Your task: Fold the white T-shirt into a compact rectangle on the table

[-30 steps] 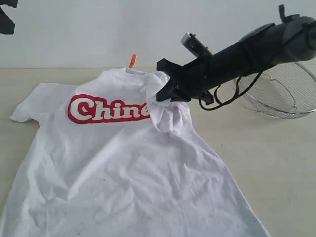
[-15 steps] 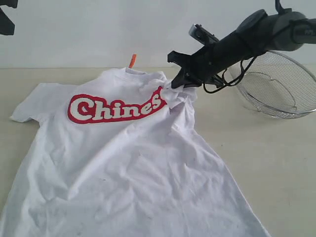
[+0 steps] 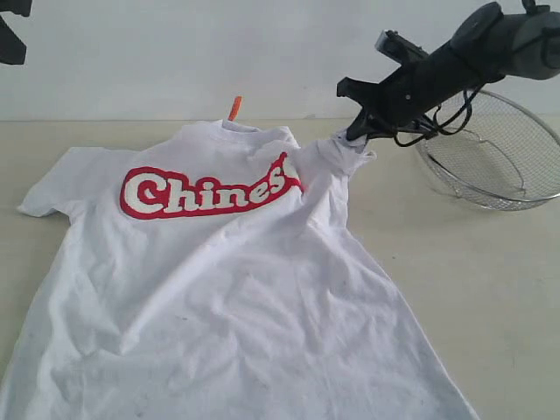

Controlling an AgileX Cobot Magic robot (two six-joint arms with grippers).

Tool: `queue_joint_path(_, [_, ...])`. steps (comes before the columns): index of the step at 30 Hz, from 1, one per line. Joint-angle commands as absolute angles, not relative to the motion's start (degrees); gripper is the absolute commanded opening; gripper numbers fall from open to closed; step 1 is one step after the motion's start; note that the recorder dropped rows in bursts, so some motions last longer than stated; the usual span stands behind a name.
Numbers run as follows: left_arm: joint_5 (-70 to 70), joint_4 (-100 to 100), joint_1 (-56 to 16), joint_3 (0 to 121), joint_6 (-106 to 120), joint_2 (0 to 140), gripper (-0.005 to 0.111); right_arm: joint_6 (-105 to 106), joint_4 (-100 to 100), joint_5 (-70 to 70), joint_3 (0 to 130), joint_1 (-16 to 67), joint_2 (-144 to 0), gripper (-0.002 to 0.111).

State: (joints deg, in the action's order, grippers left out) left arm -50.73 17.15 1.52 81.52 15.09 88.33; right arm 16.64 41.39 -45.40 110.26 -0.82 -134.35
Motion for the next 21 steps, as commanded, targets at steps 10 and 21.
queue_joint_path(10, [-51.0, 18.3, 1.4, 81.2, 15.5, 87.8, 0.005, 15.0, 33.8, -39.9, 111.4, -2.3, -134.6, 0.000])
queue_joint_path(21, [-51.0, 18.3, 1.4, 81.2, 15.9, 87.8, 0.005, 15.7, 32.3, -37.3, 111.6, -2.3, -134.6, 0.048])
